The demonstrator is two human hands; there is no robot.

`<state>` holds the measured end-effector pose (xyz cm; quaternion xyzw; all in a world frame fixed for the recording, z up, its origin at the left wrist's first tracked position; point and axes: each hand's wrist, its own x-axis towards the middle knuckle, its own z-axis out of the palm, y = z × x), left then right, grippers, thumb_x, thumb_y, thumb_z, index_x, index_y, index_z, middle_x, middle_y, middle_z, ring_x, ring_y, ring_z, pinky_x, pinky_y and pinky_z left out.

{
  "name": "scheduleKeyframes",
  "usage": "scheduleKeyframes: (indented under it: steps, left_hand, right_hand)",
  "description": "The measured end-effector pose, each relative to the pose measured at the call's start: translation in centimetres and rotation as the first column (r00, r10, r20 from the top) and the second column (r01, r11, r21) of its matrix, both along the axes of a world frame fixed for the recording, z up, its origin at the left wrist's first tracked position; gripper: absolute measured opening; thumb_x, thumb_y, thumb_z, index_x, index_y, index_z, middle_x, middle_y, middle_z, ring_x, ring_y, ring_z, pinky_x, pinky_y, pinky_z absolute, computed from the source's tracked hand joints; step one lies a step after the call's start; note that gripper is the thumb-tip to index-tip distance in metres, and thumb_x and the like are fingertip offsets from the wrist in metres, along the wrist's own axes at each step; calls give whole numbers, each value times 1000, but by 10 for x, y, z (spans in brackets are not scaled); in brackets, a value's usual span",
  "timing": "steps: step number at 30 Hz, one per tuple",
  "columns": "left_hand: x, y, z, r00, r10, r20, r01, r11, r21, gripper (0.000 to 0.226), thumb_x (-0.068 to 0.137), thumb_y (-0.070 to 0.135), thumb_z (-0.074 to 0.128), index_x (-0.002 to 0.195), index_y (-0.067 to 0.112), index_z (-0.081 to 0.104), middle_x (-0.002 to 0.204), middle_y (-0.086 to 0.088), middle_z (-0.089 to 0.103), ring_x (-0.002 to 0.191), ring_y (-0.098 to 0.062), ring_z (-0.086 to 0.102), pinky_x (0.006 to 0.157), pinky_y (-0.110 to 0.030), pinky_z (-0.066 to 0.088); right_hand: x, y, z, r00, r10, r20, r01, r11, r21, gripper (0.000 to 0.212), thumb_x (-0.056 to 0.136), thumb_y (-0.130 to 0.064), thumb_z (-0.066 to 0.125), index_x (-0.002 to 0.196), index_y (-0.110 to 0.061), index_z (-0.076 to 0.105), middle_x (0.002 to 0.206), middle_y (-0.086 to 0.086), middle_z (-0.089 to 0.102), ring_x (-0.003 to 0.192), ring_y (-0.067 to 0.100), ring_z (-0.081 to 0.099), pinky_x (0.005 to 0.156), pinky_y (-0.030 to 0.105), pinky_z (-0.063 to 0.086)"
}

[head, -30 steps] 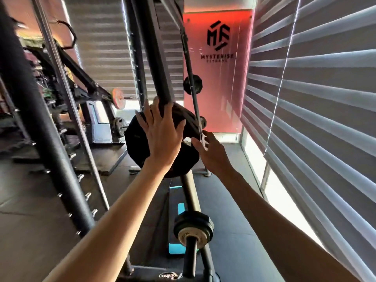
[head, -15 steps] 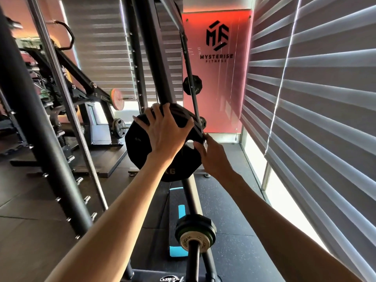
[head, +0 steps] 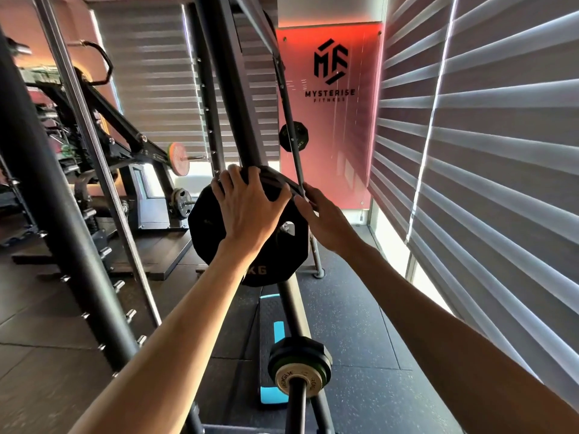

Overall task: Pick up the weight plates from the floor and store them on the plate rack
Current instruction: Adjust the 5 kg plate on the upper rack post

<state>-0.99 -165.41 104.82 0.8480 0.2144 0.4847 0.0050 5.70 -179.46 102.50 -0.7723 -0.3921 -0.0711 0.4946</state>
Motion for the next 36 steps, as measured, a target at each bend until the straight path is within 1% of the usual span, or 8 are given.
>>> scheduleKeyframes:
  steps: [3,8,11,13,18,22,27,36]
  left_hand:
    - [0,0,0,1000,-22,14,22,1000,-17,68,85,69,40,119,13,59,123,-16,53,119,-34,47,108,-51,32]
    - [-2,8,2,997,-44,69,52,990,-134,57,89,64,39,117,19,61,125,-8,53,123,-29,47,109,-55,27]
    - [-3,11,2,995,-30,92,45,985,-164,52,92,61,37,115,22,63,123,-6,54,121,-26,48,108,-54,27]
    - [-3,10,0,995,-28,101,43,989,-143,52,94,61,37,116,21,63,121,-8,56,121,-29,49,109,-54,28]
    - [0,9,-2,999,-32,18,32,999,-33,70,88,74,33,122,18,60,126,-11,54,126,-31,44,112,-53,27]
    - [-1,9,-4,997,-72,-5,72,997,0,72,88,74,34,130,19,55,134,-10,50,132,-29,39,112,-54,27]
    - [-1,8,-4,996,-75,38,75,997,-8,64,89,71,38,125,23,59,132,-3,54,130,-24,42,112,-54,26]
    - [6,9,-4,995,32,97,-17,988,-155,60,88,64,39,121,18,58,127,-9,55,129,-31,42,114,-58,20]
  right_hand:
    - [1,2,10,999,31,-9,-31,998,-55,52,99,-48,48,144,-21,45,131,2,62,118,18,59,102,39,47]
    - [-2,0,-1,997,75,0,-75,997,-33,53,98,-29,59,147,-23,40,117,-10,58,101,1,55,79,2,38]
    - [-5,8,-7,998,19,63,-22,999,44,44,99,-37,55,139,-20,49,106,-6,65,93,5,62,79,16,44]
    - [-7,9,-6,999,1,52,-4,998,58,43,99,-35,57,137,-17,51,104,-10,63,91,-2,60,78,11,42]
    - [-13,21,-37,980,-158,-121,181,960,216,52,93,-48,59,133,-15,49,118,-3,62,113,16,61,91,27,48]
    - [-25,38,-62,979,-160,-129,191,940,284,63,96,-43,52,150,-20,29,137,-1,56,123,18,57,97,32,51]
    - [-9,37,-63,989,-141,-48,149,959,243,74,91,-59,44,155,-37,15,155,1,40,139,26,43,108,53,43]
    - [11,30,-45,991,-78,109,63,989,132,80,93,-57,48,157,-23,16,162,2,26,147,21,30,116,49,35]
